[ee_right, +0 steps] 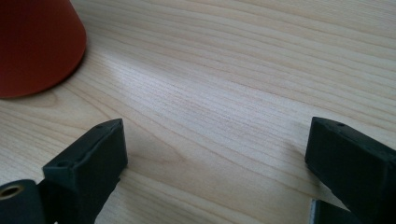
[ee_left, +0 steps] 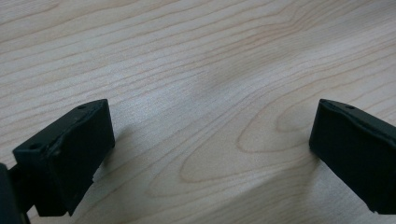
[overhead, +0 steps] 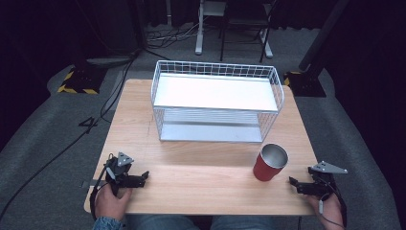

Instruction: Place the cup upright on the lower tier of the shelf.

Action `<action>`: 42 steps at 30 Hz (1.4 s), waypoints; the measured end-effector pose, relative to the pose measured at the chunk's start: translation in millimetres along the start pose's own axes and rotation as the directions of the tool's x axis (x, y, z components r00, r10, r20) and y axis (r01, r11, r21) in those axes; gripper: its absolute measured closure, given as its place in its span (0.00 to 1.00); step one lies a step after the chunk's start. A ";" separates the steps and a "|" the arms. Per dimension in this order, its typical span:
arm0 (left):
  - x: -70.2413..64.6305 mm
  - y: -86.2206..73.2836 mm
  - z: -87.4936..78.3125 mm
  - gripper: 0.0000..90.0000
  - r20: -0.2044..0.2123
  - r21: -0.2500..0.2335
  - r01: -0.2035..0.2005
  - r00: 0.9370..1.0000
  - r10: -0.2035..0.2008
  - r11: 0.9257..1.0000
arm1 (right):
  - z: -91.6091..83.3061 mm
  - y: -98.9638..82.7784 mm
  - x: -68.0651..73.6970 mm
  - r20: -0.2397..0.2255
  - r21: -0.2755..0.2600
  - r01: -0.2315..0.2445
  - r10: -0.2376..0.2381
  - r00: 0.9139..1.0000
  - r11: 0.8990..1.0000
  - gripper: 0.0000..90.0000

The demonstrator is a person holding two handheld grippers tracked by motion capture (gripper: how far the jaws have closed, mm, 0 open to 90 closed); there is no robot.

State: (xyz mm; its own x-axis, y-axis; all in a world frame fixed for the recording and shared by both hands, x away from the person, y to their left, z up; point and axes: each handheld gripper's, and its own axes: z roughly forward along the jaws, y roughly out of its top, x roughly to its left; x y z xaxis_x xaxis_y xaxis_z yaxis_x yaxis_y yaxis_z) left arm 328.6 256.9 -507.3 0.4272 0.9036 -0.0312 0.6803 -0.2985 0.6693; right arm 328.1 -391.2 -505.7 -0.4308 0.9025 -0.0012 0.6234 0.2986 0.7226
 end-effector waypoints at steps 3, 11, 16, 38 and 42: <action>-0.1 0.0 0.0 0.00 0.000 0.000 0.000 1.000 0.000 1.000 | 1.2 1.2 0.9 0.006 0.002 -0.007 0.007 1.000 1.000 0.06; 0.0 0.0 -0.1 0.00 -0.001 0.000 0.000 1.000 0.000 1.000 | 2.0 2.2 1.3 0.015 -0.003 -0.015 0.015 1.000 1.000 0.07; 0.0 0.1 0.0 0.00 -0.001 0.000 0.000 1.000 0.000 1.000 | 1.2 1.5 0.6 0.034 -0.006 -0.032 0.032 0.999 0.999 0.08; 0.0 0.1 -0.1 0.00 0.000 0.001 0.000 1.000 0.000 1.000 | -18.5 11.2 27.4 -0.107 -0.231 0.058 -0.084 0.991 0.971 0.00; 0.0 0.0 0.0 0.00 -0.001 0.000 0.000 1.000 0.000 1.000 | -19.9 12.5 35.3 -0.144 -0.282 0.057 -0.100 0.985 0.958 0.00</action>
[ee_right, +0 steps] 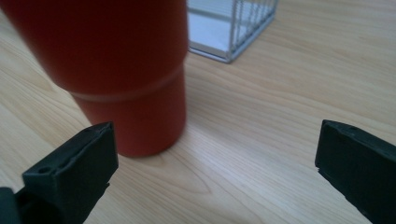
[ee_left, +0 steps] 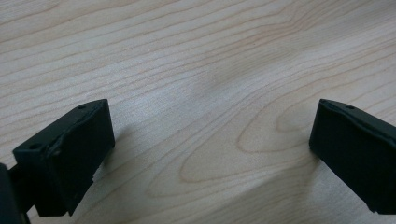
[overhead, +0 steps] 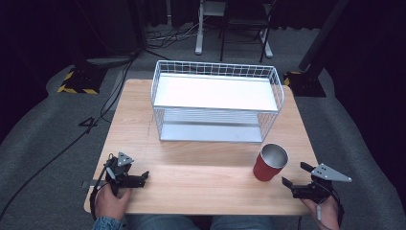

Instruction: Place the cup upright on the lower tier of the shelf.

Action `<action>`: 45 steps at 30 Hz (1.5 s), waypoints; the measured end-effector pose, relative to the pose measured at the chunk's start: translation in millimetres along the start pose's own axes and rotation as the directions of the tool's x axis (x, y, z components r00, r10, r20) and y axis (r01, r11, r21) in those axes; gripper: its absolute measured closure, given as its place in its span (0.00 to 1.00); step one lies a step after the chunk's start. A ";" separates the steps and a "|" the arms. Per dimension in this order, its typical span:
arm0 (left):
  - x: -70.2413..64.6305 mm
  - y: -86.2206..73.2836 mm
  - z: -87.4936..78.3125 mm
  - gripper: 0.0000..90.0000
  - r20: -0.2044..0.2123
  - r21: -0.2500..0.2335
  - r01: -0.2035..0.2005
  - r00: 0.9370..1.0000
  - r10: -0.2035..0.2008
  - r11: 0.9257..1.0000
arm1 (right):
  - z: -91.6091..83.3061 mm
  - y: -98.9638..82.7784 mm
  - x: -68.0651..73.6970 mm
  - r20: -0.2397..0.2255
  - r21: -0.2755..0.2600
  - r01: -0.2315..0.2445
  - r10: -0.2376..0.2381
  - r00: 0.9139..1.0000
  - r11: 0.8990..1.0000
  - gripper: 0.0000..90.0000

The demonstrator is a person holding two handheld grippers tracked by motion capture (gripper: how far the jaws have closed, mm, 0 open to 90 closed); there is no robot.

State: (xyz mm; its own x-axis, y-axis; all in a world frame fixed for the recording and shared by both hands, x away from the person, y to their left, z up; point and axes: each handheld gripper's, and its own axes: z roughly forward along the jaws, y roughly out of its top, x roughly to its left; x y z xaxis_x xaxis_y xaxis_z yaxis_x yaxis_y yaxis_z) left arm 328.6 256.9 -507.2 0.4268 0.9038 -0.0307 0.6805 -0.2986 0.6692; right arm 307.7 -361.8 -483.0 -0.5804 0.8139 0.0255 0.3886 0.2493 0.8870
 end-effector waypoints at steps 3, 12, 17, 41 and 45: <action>0.0 0.0 0.0 0.00 0.000 0.000 0.000 1.000 0.000 1.000 | 0.6 0.4 3.3 -0.016 -0.017 0.000 0.000 1.000 1.000 0.00; 0.1 0.0 0.0 0.00 0.000 0.000 0.000 1.000 0.000 1.000 | 7.2 2.9 15.9 -0.073 -0.069 0.017 -0.022 0.997 0.998 0.00; 0.0 0.0 0.0 0.00 0.001 0.000 0.000 1.000 0.000 1.000 | 9.9 3.1 19.3 -0.092 -0.094 0.010 -0.019 0.996 0.996 0.00; 0.1 0.0 0.0 0.00 0.000 0.000 0.000 1.000 0.000 1.000 | 55.3 9.9 30.6 -0.122 -0.020 0.046 -0.049 0.991 0.999 0.00; 0.0 0.0 -0.1 0.00 -0.001 0.001 0.000 1.000 0.000 1.000 | 59.6 11.8 31.8 -0.112 -0.022 0.054 -0.057 0.992 0.998 0.00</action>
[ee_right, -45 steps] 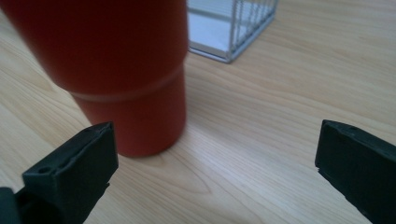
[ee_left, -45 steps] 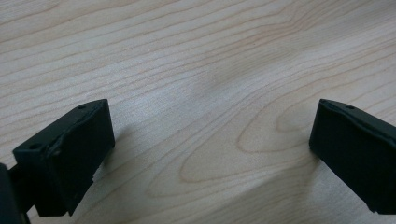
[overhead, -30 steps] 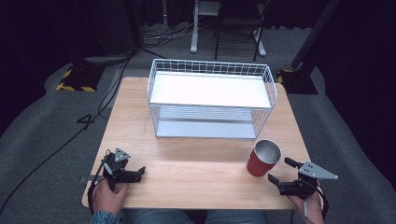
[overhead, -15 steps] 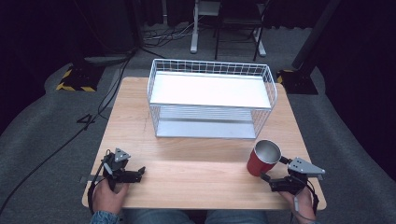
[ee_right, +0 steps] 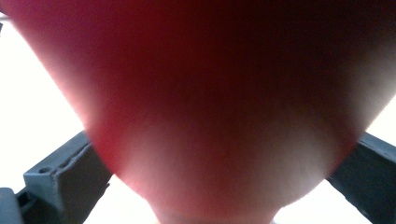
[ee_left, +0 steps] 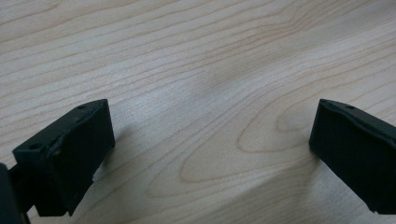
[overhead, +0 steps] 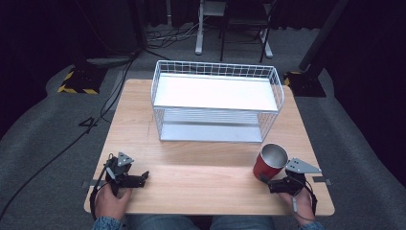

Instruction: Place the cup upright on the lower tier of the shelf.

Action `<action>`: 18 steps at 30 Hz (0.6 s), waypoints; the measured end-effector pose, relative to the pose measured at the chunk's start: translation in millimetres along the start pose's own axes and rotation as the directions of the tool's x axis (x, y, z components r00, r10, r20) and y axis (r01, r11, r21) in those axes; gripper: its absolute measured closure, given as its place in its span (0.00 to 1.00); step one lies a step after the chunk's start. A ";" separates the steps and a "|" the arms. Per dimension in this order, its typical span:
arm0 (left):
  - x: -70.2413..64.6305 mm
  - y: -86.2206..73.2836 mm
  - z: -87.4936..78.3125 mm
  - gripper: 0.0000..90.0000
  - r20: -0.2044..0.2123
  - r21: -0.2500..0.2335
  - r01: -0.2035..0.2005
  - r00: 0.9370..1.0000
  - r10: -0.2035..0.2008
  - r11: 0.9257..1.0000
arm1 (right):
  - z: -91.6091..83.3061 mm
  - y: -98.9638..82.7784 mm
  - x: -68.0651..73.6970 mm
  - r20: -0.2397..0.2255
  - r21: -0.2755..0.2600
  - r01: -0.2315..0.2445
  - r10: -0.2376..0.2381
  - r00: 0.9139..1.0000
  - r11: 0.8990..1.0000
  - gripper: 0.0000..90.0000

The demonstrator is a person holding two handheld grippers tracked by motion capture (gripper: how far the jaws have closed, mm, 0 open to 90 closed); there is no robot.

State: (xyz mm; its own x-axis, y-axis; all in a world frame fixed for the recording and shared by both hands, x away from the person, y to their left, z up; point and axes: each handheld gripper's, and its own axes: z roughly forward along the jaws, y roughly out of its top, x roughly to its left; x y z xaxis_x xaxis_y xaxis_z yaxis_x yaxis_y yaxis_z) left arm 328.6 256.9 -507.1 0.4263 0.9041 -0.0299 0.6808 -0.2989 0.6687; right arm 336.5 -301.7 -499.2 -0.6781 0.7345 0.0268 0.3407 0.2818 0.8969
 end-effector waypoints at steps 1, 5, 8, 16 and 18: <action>0.0 0.0 0.1 0.00 0.001 -0.001 0.000 1.000 0.000 1.000 | 1.6 0.7 0.1 0.004 0.005 0.001 -0.001 1.000 1.000 0.00; 0.0 0.0 0.0 0.00 0.000 0.000 0.000 1.000 0.000 1.000 | 5.5 2.5 1.6 0.010 0.020 0.018 -0.018 1.000 1.000 0.04; 0.0 0.0 0.1 0.00 0.000 -0.001 0.000 1.000 0.000 1.000 | 6.0 2.8 1.3 0.013 0.020 0.020 -0.020 1.000 1.000 0.06; 0.0 0.0 0.0 0.00 0.001 0.000 0.000 1.000 0.000 1.000 | 6.9 2.9 1.1 -0.001 0.038 0.007 -0.007 1.000 0.999 0.19; 0.0 0.0 0.1 0.00 0.000 -0.001 0.000 1.000 0.000 1.000 | 6.9 2.9 1.3 0.001 0.038 0.007 -0.007 1.000 0.999 0.19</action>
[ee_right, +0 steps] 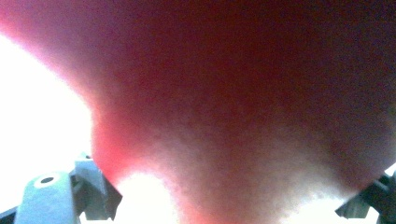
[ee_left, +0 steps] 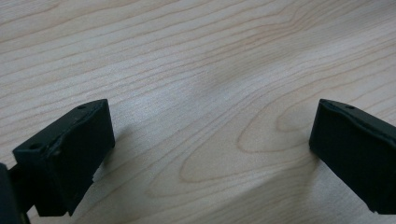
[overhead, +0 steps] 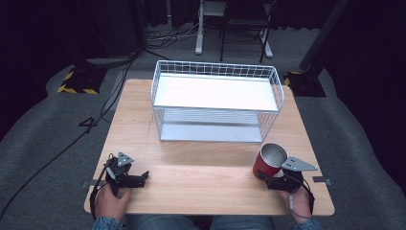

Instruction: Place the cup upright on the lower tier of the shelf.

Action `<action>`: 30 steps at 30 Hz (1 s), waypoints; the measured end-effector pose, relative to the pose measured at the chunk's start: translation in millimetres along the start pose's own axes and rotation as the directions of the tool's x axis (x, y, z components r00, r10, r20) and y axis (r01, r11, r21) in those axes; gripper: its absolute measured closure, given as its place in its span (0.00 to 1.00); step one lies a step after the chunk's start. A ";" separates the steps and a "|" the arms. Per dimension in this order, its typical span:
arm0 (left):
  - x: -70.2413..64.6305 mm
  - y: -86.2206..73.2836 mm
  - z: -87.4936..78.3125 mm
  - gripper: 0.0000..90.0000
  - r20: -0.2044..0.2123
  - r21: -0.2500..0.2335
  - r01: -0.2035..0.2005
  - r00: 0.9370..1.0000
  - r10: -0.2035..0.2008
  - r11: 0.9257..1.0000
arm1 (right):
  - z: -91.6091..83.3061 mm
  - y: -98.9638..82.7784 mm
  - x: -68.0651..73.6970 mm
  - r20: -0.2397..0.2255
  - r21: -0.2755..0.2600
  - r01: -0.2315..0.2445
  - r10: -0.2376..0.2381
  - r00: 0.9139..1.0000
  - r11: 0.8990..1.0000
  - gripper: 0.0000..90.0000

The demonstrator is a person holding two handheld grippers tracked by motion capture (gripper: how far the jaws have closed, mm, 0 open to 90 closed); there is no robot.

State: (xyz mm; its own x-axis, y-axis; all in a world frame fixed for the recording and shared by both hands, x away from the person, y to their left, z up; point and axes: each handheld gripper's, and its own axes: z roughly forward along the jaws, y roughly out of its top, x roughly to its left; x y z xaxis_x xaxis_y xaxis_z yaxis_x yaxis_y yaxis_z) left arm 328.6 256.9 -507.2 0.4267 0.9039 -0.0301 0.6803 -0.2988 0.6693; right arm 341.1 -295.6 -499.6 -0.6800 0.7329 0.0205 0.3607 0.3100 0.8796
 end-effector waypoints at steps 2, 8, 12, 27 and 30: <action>0.0 0.0 0.0 0.00 0.000 0.000 0.000 1.000 0.000 1.000 | 0.0 0.0 0.0 0.000 0.000 0.000 0.000 1.000 1.000 0.19; 0.0 0.0 0.0 0.00 0.000 0.000 0.000 1.000 0.000 1.000 | -0.2 -0.1 0.1 0.001 -0.001 -0.001 0.001 1.000 1.000 0.19; 0.0 0.1 0.0 0.00 0.001 0.001 0.000 1.000 0.000 1.000 | -0.4 0.1 0.5 0.004 0.001 -0.005 0.005 1.000 1.000 0.19; 0.0 0.0 0.1 0.00 0.002 0.000 0.000 1.000 0.000 1.000 | -1.0 18.9 3.5 -0.007 -0.010 0.022 -0.022 1.000 1.000 0.19; 0.0 0.0 0.0 0.00 0.001 0.000 0.000 1.000 0.000 1.000 | 2.3 26.4 5.8 -0.017 -0.021 0.029 -0.029 0.999 0.999 0.19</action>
State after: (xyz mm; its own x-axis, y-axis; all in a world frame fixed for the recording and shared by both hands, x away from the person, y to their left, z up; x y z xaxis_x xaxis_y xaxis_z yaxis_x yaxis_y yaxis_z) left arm 328.7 256.9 -507.2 0.4273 0.9036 -0.0315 0.6806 -0.2985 0.6691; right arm 348.1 -281.8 -477.3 -0.7013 0.7129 0.0030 0.3271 0.3181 0.8899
